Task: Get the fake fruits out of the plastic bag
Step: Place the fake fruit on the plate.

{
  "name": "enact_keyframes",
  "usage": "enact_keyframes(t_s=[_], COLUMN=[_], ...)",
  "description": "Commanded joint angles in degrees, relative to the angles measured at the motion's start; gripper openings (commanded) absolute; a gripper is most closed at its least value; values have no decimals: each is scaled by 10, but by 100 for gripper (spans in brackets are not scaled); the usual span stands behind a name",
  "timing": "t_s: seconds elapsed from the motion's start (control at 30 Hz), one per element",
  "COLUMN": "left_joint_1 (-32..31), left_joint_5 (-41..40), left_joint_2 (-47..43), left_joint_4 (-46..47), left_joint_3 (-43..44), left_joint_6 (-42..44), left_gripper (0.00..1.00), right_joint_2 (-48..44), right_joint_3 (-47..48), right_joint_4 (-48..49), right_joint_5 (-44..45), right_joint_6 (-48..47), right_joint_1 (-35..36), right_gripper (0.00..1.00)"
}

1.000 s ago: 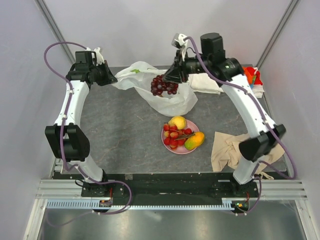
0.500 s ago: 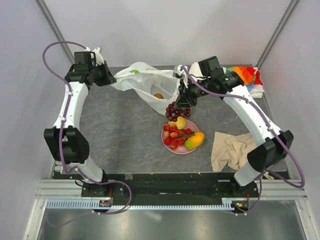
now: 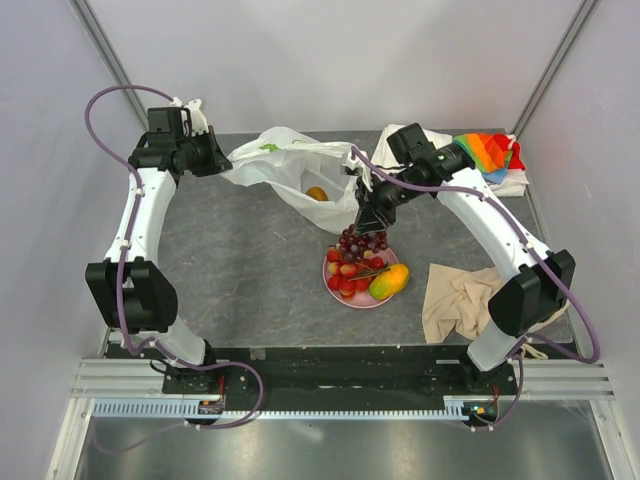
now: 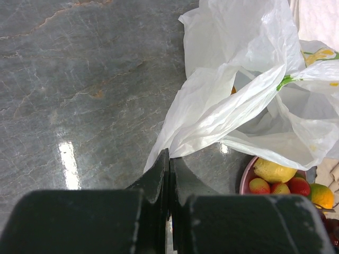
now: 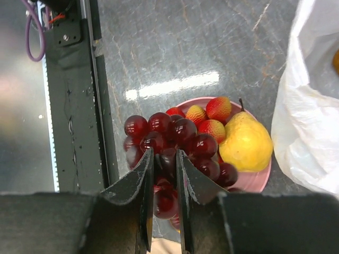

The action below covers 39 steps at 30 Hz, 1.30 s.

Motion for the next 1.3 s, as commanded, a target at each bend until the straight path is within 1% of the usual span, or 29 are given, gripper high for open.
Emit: enact_keyframes(t_s=[0.0,0.23,0.33,0.53,0.77,0.83,0.93,1.0,1.07,1.1,1.17,1.23,1.27], left_joint_1=[2,2,2,2,3,2,2,2,2,2,2,2,2], left_joint_5=[8,5,5,3,2,4,5,6,9,13,18,21,21], left_joint_2=[-20,-21,-20,-17,-18,-18,-19,-19,-20,-20,-20,-20,-20], left_joint_4=[6,1,0,0,0,0,0,0,1,0,0,0,0], left_joint_3=[-7,-13,-13,-10,-10,-12,-13,-13,-11,-10,-8,-7,-6], left_joint_6=[29,38,40,41,44,44,44,44,44,44,45,45,45], left_gripper=[2,2,2,2,2,2,2,2,2,2,2,2,2], right_joint_2=[11,56,74,75,78,80,82,81,73,70,68,72,75], right_joint_3=[-15,-31,-37,-55,-66,-73,-81,-80,-74,-65,-53,-32,-27], right_joint_4=[-29,-35,-38,-38,-23,-17,-14,-14,-14,-11,-2,-2,-1], right_joint_5=[-28,-41,-32,7,31,46,53,47,24,17,11,10,10], right_joint_6=[-47,-66,-78,-105,-99,-98,-97,-94,-91,-83,-64,-49,-46], right_joint_1=[5,6,6,2,1,1,1,0,0,-1,0,0,-1], right_gripper=[0,0,0,0,2,7,17,28,35,43,47,54,61])
